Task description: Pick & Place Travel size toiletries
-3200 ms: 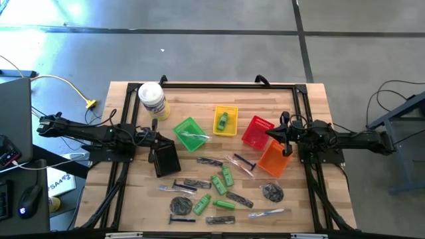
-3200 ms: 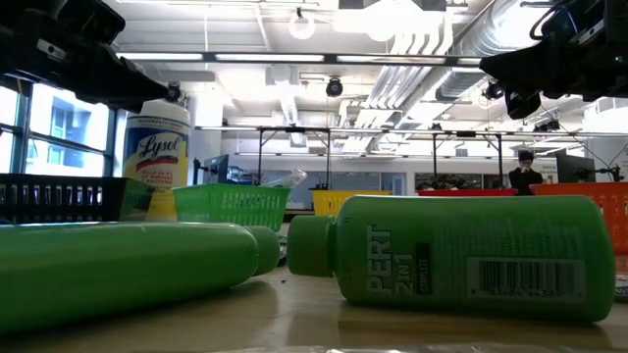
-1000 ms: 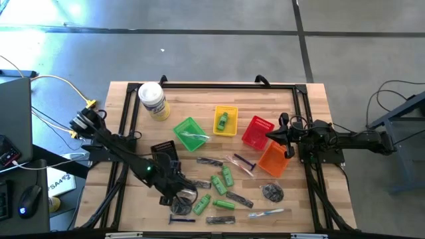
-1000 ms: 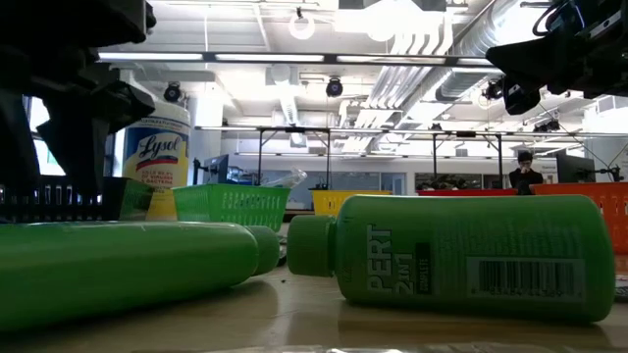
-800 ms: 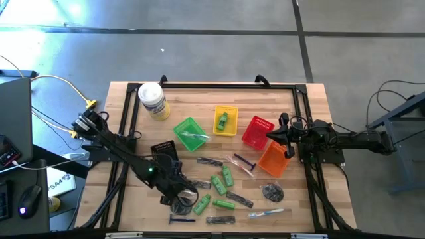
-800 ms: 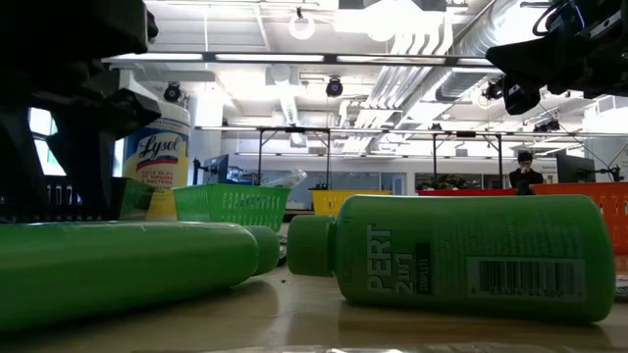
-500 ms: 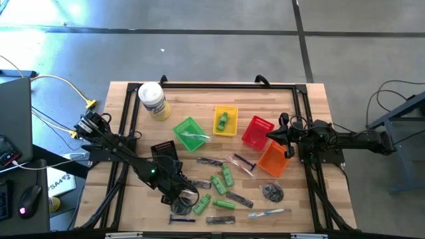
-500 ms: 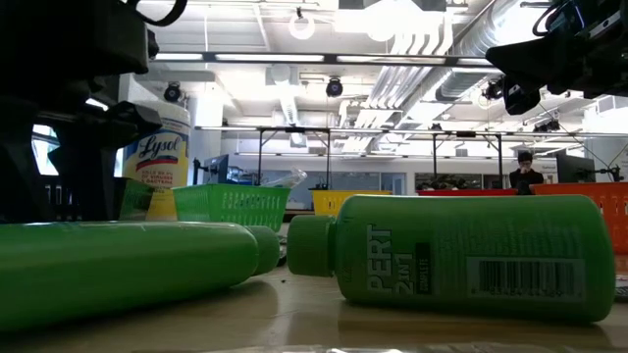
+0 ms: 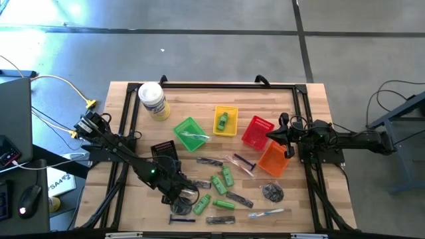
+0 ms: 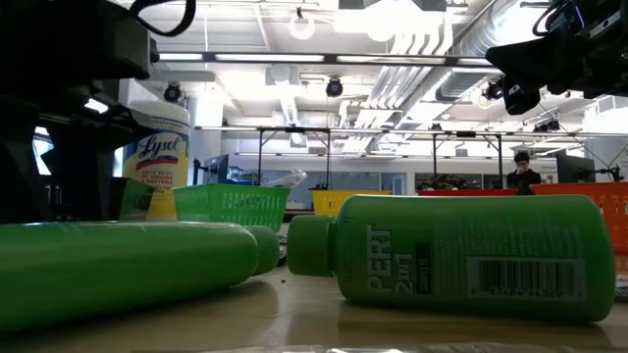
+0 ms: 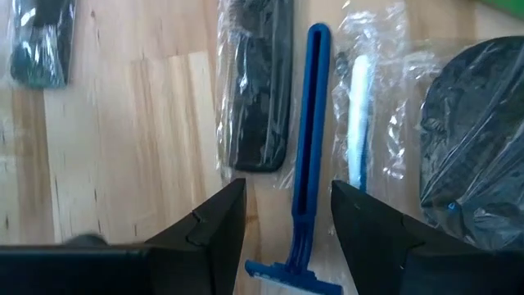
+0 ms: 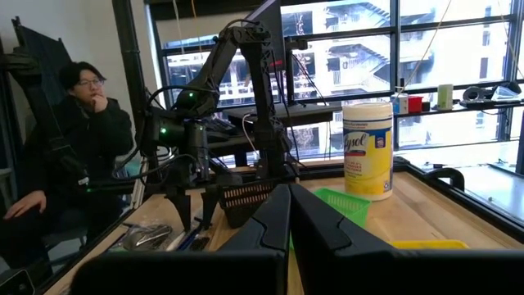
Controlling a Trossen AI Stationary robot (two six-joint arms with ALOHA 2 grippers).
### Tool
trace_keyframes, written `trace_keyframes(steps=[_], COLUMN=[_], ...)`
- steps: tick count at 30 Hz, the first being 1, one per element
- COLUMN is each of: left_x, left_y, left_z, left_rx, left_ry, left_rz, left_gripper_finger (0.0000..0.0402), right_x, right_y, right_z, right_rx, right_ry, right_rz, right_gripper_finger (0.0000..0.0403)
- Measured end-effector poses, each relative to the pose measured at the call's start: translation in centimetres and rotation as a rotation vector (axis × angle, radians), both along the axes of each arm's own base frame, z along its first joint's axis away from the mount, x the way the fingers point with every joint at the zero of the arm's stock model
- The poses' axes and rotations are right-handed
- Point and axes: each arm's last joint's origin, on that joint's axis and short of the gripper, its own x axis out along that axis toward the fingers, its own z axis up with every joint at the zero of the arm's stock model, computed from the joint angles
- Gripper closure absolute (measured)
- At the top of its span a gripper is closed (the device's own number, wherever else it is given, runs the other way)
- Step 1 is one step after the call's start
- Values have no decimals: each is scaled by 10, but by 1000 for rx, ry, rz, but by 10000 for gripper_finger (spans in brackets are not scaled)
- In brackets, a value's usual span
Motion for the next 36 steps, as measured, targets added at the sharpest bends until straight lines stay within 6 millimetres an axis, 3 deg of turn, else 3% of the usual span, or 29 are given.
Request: trace_keyframes(steps=[25,28,36], left_x=[3,3,3], left_y=[-3,-4,-3], left_z=[-17,-17,-18], left_rx=[-6,-14,-23], left_ry=[64,68,71], left_rz=[8,2,6], left_gripper_finger=[231,254,377], right_x=[0,0,0], right_y=[0,0,0], right_z=[0,0,0], right_rx=[0,0,0], right_ry=[1,1,1], right_rz=[0,0,0], right_gripper_finger=[400,400,400])
